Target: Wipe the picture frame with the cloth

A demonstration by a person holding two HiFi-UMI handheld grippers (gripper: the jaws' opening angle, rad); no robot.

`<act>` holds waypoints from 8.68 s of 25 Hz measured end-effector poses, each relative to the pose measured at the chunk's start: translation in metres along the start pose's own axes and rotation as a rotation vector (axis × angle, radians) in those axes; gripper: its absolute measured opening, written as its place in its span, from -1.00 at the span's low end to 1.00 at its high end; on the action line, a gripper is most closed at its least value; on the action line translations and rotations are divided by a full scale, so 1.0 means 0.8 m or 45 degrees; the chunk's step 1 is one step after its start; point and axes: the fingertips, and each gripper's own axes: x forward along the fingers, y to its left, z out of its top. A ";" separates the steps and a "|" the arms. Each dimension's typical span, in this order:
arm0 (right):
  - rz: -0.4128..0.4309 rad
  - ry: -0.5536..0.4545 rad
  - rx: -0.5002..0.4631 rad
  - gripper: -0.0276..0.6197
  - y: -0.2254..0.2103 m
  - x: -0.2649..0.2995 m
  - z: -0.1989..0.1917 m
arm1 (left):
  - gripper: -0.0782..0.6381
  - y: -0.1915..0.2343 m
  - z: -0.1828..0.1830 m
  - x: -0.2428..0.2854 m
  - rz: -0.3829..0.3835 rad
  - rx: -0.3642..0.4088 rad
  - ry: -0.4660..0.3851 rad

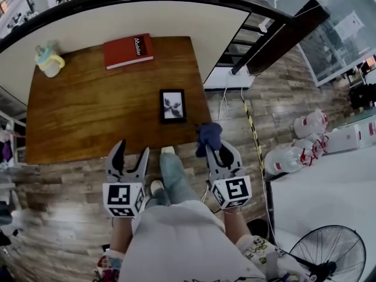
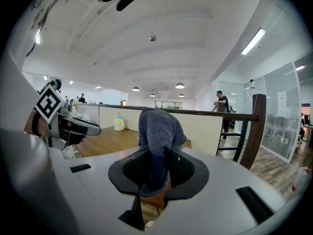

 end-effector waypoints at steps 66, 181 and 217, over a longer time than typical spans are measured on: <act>0.169 0.210 0.159 -0.70 -0.106 0.294 -0.041 | -0.08 0.049 -0.061 0.306 -0.135 -0.116 0.442; 0.517 0.811 -0.212 -0.70 -0.107 0.323 -0.194 | -0.57 0.022 -0.173 0.332 -0.081 -0.283 0.706; 0.610 0.882 0.008 -0.70 0.015 0.323 -0.196 | -0.57 0.023 -0.174 0.333 -0.102 -0.313 0.723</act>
